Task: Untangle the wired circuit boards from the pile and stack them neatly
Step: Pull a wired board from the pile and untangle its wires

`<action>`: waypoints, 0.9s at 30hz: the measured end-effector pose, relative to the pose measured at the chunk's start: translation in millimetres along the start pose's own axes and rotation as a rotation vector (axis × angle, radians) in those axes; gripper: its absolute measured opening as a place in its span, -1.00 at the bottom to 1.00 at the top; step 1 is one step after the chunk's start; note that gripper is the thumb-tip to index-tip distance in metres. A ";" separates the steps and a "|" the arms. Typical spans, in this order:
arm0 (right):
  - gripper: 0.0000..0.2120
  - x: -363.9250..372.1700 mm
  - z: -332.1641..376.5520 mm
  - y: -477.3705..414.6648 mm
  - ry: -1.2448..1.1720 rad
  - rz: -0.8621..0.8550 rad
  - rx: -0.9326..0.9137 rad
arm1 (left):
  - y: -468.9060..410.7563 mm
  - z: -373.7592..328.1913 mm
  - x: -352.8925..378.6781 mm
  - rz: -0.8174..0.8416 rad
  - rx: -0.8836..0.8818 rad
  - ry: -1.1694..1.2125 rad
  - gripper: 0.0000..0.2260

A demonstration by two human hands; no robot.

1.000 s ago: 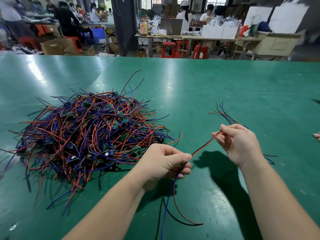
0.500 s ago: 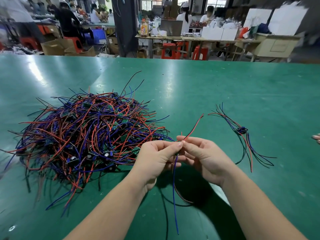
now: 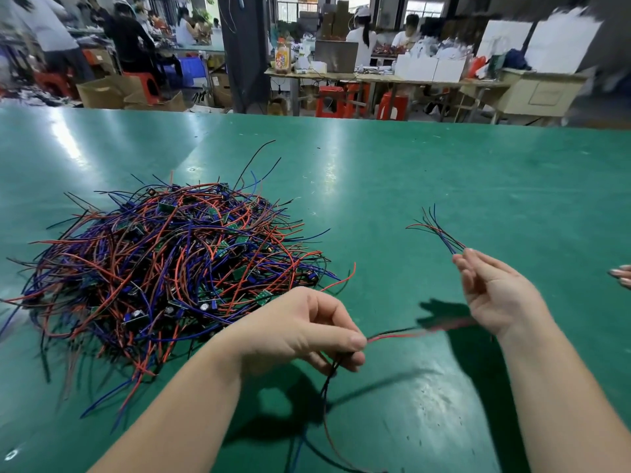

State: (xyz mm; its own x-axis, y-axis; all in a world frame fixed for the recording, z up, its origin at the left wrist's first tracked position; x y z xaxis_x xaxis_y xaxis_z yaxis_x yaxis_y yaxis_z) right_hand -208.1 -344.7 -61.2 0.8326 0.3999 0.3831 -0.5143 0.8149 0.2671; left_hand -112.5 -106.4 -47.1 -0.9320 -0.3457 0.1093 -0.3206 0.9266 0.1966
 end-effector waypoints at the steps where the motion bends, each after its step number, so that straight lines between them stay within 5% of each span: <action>1: -0.89 -5.7 3.2 -2.5 -0.008 -0.021 -0.023 | -0.6 -2.8 -2.9 -0.034 0.028 0.004 -0.94; 5: -0.86 7.2 -5.5 2.3 0.113 0.036 -0.031 | -6.7 -9.0 -20.2 -0.270 0.118 0.185 -0.80; 9: -0.89 45.5 -33.0 24.3 0.423 0.306 0.083 | -7.4 -5.7 -27.4 -0.364 0.096 0.636 -0.81; 14: -0.82 70.6 -51.8 55.0 0.517 0.623 0.201 | -4.5 -17.2 -24.4 -0.255 0.159 1.082 -0.75; 20: -0.79 86.2 -62.4 71.7 0.872 0.751 -0.013 | -4.3 -20.0 -11.9 -0.131 0.230 1.117 -0.64; 25: -0.68 106.4 -43.0 80.6 0.461 0.686 -0.221 | -9.5 -6.9 -2.4 -0.253 0.206 1.046 -0.49; 27: -0.68 111.4 -44.4 84.6 0.328 0.678 -0.208 | -11.0 1.0 -1.4 -0.318 0.213 1.026 -0.67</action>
State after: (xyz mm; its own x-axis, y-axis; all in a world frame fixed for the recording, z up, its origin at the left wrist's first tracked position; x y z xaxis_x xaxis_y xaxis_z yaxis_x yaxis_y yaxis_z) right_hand -149.8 -212.5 -35.2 0.3850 0.9159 0.1134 -0.9105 0.3970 -0.1154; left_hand -107.8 -116.0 -50.4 -0.2489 -0.4408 0.8624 -0.6364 0.7457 0.1974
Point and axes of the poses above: each hand's wrist, its own y-axis away from the middle knuckle, its own x-axis out of the palm, z = x × y, the point moved 8 cm from there along -y, towards the middle knuckle, and after that the axes turned 7 degrees about y, right-handed, at the moved point
